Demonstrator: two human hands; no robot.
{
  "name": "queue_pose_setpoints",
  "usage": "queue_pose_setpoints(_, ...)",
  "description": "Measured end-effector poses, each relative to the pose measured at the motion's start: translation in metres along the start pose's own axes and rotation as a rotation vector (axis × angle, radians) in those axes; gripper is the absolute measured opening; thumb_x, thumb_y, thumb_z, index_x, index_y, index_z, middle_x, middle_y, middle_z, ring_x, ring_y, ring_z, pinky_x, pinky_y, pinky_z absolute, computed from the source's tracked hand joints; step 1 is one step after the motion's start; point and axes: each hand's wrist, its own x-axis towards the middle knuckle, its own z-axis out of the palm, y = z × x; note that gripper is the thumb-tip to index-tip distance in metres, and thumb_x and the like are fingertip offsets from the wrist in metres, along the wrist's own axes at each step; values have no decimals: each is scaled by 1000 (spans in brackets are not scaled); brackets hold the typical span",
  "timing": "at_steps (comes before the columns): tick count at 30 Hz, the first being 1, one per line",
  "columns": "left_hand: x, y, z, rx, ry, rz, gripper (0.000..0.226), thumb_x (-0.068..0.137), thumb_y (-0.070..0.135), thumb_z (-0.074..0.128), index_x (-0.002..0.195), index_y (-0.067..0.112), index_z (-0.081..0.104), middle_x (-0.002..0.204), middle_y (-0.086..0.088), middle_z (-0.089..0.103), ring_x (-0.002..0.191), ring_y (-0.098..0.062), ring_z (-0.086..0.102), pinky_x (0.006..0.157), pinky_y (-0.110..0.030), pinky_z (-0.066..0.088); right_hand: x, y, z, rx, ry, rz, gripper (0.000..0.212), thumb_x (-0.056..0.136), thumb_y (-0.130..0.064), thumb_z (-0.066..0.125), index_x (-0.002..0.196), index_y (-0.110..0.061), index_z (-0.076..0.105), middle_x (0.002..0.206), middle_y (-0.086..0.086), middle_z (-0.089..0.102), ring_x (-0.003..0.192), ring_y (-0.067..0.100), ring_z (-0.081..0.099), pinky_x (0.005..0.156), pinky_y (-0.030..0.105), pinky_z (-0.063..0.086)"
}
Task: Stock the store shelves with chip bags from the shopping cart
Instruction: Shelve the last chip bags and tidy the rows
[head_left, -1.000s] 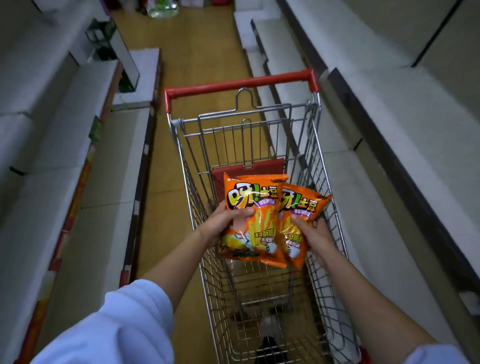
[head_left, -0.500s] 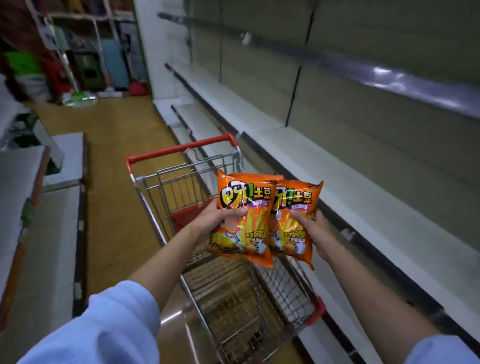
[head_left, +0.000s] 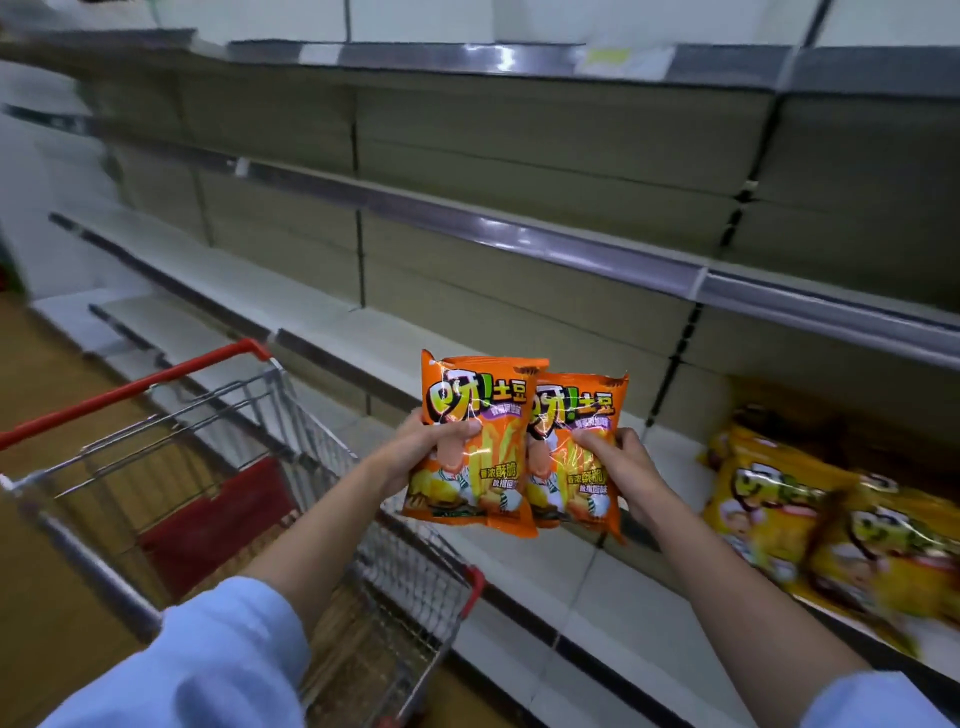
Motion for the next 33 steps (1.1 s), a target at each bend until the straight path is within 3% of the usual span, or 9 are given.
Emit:
queue_pose_setpoints(3, 3, 3, 50, 23, -78, 2, 72, 63, 28, 79, 126, 11, 49, 108, -10, 71, 91, -27, 71, 71, -35, 58, -20, 12, -50, -8, 94, 13, 61, 81, -40, 74, 126, -15, 40, 111, 9, 65, 90, 24, 68, 79, 42, 58)
queue_pose_setpoints(5, 2, 2, 89, 20, -148, -4, 65, 64, 27, 78, 122, 13, 51, 107, -9, 72, 92, -27, 71, 73, -36, 58, -40, 18, -87, 1, 156, 26, 68, 79, -42, 75, 130, -15, 41, 115, 9, 65, 92, 25, 69, 81, 44, 58)
queue_pose_setpoints(10, -13, -6, 190, 35, -292, -22, 70, 62, 27, 79, 124, 14, 50, 108, -9, 71, 92, -26, 71, 74, -38, 59, -97, 43, -177, 66, 305, 41, 71, 83, -38, 73, 138, -13, 35, 124, 10, 60, 91, 22, 65, 66, 31, 55)
queue_pose_setpoints(14, -24, -20, 253, 60, -379, -49, 74, 60, 29, 83, 125, 17, 49, 111, -9, 71, 97, -29, 70, 84, -45, 57, -141, 63, -233, 97, 400, 63, 72, 81, -38, 74, 138, -15, 37, 123, 11, 61, 94, 25, 66, 79, 40, 57)
queue_pose_setpoints(18, -45, -31, 323, 87, -459, -52, 78, 57, 31, 86, 124, 20, 49, 112, -10, 70, 99, -32, 69, 90, -53, 53, -198, 81, -291, 169, 474, 72, 59, 85, -31, 72, 133, -16, 41, 111, 9, 65, 83, 20, 69, 55, 28, 56)
queue_pose_setpoints(22, -64, -46, 377, 77, -559, -63, 75, 62, 28, 85, 128, 19, 50, 112, -9, 71, 100, -32, 69, 91, -55, 52, -244, 101, -339, 187, 550, 80, 56, 85, -31, 72, 128, -12, 41, 113, 12, 65, 92, 26, 68, 70, 36, 57)
queue_pose_setpoints(26, -81, -58, 420, 83, -559, -61, 80, 59, 30, 85, 130, 22, 48, 110, -7, 72, 97, -29, 70, 86, -51, 55, -278, 119, -377, 172, 598, 105, 58, 83, -35, 73, 126, -11, 42, 108, 11, 66, 90, 26, 69, 72, 37, 57)
queue_pose_setpoints(29, -90, -65, 449, 73, -590, -88, 80, 59, 29, 85, 129, 24, 48, 111, -8, 71, 100, -31, 69, 89, -55, 52, -298, 133, -403, 171, 638, 114, 59, 83, -36, 73, 128, -11, 43, 110, 11, 66, 91, 26, 68, 76, 38, 57)
queue_pose_setpoints(33, -92, -73, 471, 114, -580, -118, 104, 51, 35, 92, 139, 24, 37, 114, -8, 70, 100, -31, 69, 88, -54, 53, -312, 149, -428, 203, 678, 144, 58, 85, -36, 70, 129, -10, 42, 110, 12, 65, 87, 25, 68, 69, 36, 56)
